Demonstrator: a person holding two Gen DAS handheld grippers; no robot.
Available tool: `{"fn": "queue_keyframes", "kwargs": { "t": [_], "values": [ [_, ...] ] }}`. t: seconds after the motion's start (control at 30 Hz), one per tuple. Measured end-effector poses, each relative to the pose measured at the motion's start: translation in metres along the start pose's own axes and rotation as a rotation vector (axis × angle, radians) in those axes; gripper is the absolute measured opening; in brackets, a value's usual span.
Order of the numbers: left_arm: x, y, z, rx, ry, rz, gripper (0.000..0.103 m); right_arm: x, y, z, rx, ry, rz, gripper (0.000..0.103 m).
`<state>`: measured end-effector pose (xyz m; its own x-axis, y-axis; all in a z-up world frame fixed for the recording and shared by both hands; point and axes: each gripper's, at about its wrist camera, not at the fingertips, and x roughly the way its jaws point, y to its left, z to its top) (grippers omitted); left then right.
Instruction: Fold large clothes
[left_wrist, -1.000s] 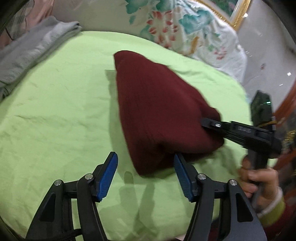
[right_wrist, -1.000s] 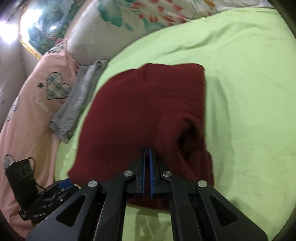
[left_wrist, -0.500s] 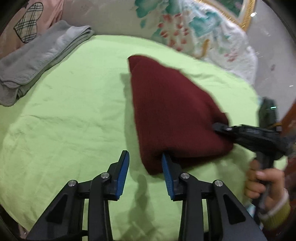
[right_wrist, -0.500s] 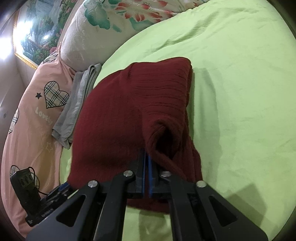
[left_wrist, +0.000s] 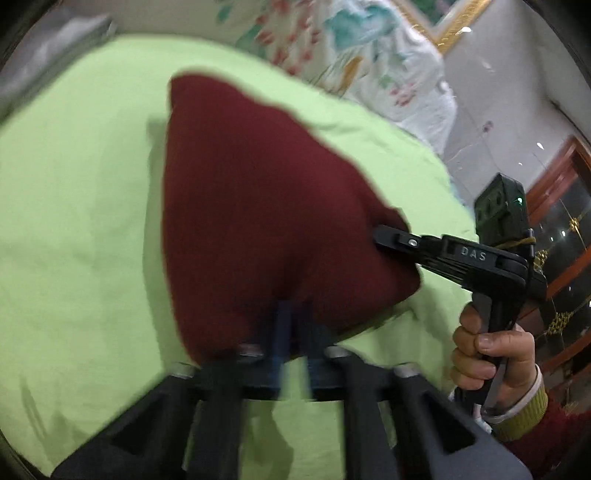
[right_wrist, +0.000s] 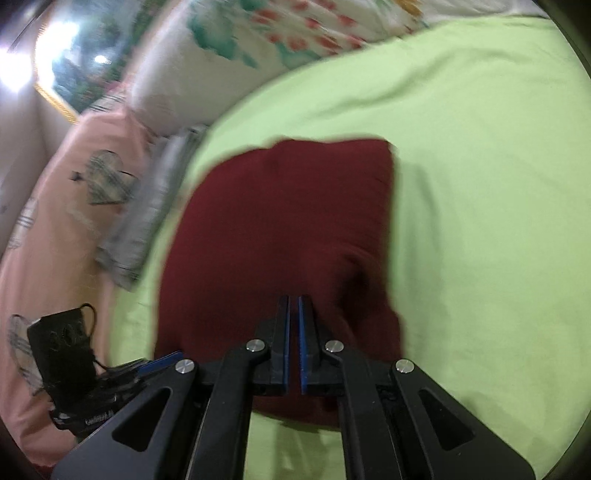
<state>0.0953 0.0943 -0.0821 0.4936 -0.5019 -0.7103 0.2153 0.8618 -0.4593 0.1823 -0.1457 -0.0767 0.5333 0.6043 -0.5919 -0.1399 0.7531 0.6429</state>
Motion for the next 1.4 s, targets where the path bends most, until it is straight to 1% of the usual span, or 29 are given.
{"fn": "queue_keyframes", "kwargs": {
  "t": [0.07,0.1,0.23,0.33,0.37,0.43,0.47,0.53,0.57,0.6,0.63,0.67,0.7,0.73,0.77,0.8,0.83,0.87,0.9,0.93,0.97,1.0,1.03,1.07,1.1,1.13,1.23,1.33,1.4],
  "values": [
    [0.003,0.011,-0.002,-0.06,0.0,-0.061,0.003,0.005,-0.013,-0.004,0.031,0.006,0.034,0.001],
    [0.003,0.012,-0.001,-0.068,-0.002,-0.065,0.003,0.005,-0.016,-0.004,0.043,-0.002,0.052,0.002],
    [0.006,0.006,-0.001,-0.033,0.003,-0.026,0.003,0.0,-0.002,0.0,0.007,-0.004,0.038,0.004],
    [0.006,0.008,-0.002,-0.042,0.005,-0.029,0.003,-0.014,0.013,-0.001,-0.042,-0.043,0.072,0.004],
    [0.009,0.007,0.0,-0.05,0.007,-0.033,0.003,-0.014,0.016,-0.003,-0.058,-0.046,0.056,0.004],
    [0.008,0.006,0.001,-0.055,0.009,-0.033,0.003,-0.001,0.01,-0.005,-0.061,-0.004,-0.024,0.004],
    [0.006,0.007,0.002,-0.056,0.012,-0.031,0.003,0.005,-0.001,-0.007,-0.038,0.017,-0.021,0.003],
    [-0.001,0.002,0.003,-0.05,0.011,-0.018,0.003,0.003,-0.014,-0.008,0.031,0.0,0.051,0.003],
    [-0.006,-0.001,0.002,-0.046,0.008,-0.01,0.002,-0.002,-0.014,-0.008,0.034,-0.006,0.055,0.003],
    [-0.01,-0.003,0.002,-0.045,0.006,-0.005,0.002,-0.005,-0.011,-0.008,0.028,-0.011,0.052,0.004],
    [-0.015,-0.006,0.001,-0.045,0.003,-0.002,0.007,-0.011,-0.007,-0.007,0.018,-0.025,0.06,0.004],
    [-0.02,-0.01,0.001,-0.039,-0.005,-0.001,0.014,-0.018,-0.002,-0.006,0.004,-0.046,0.083,0.004],
    [-0.026,-0.014,0.001,-0.031,-0.016,-0.001,0.017,-0.023,0.003,-0.005,-0.007,-0.065,0.1,0.004],
    [-0.032,-0.018,0.001,-0.022,-0.03,0.001,0.025,-0.029,0.007,-0.002,-0.02,-0.093,0.116,0.004],
    [-0.039,-0.023,0.002,-0.013,-0.049,0.004,0.03,-0.033,0.008,0.001,-0.019,-0.117,0.127,0.004],
    [-0.046,-0.027,0.003,-0.006,-0.077,0.017,0.032,-0.035,0.007,0.002,-0.01,-0.132,0.134,0.005],
    [-0.051,-0.028,0.005,-0.007,-0.098,0.031,0.035,-0.033,0.003,0.006,0.002,-0.136,0.113,0.005],
    [-0.056,-0.025,0.008,-0.019,-0.122,0.052,0.036,-0.028,-0.002,0.008,0.013,-0.128,0.063,0.005],
    [-0.057,-0.021,0.009,-0.031,-0.126,0.062,0.036,-0.018,-0.013,0.009,0.045,-0.099,-0.017,0.005],
    [-0.056,-0.016,0.011,-0.045,-0.122,0.068,0.036,-0.01,-0.021,0.01,0.075,-0.077,-0.019,0.004],
    [-0.05,-0.007,0.012,-0.064,-0.109,0.066,0.035,-0.003,-0.032,0.007,0.111,-0.059,0.016,0.001],
    [-0.047,-0.003,0.013,-0.075,-0.099,0.069,0.035,-0.001,-0.038,0.004,0.135,-0.06,0.041,0.0],
    [-0.043,0.0,0.013,-0.081,-0.088,0.073,0.034,-0.002,-0.038,0.003,0.132,-0.069,0.041,0.0],
    [-0.04,0.0,0.014,-0.075,-0.083,0.08,0.034,-0.004,-0.035,0.003,0.117,-0.07,0.027,0.0],
    [-0.039,-0.002,0.014,-0.066,-0.083,0.089,0.034,-0.008,-0.029,0.004,0.095,-0.07,0.009,0.003],
    [-0.039,-0.003,0.013,-0.058,-0.082,0.099,0.034,-0.011,-0.024,0.002,0.085,-0.071,0.006,0.005],
    [-0.04,-0.009,0.013,-0.042,-0.083,0.123,0.035,-0.023,-0.009,0.003,0.043,-0.078,-0.015,0.005],
    [-0.05,-0.011,0.011,-0.07,-0.095,0.14,0.037,-0.034,0.007,0.004,0.0,-0.094,-0.023,0.005],
    [-0.055,-0.012,0.011,-0.085,-0.102,0.152,0.04,-0.039,0.015,0.002,-0.014,-0.099,-0.024,0.005]
  ]
}}
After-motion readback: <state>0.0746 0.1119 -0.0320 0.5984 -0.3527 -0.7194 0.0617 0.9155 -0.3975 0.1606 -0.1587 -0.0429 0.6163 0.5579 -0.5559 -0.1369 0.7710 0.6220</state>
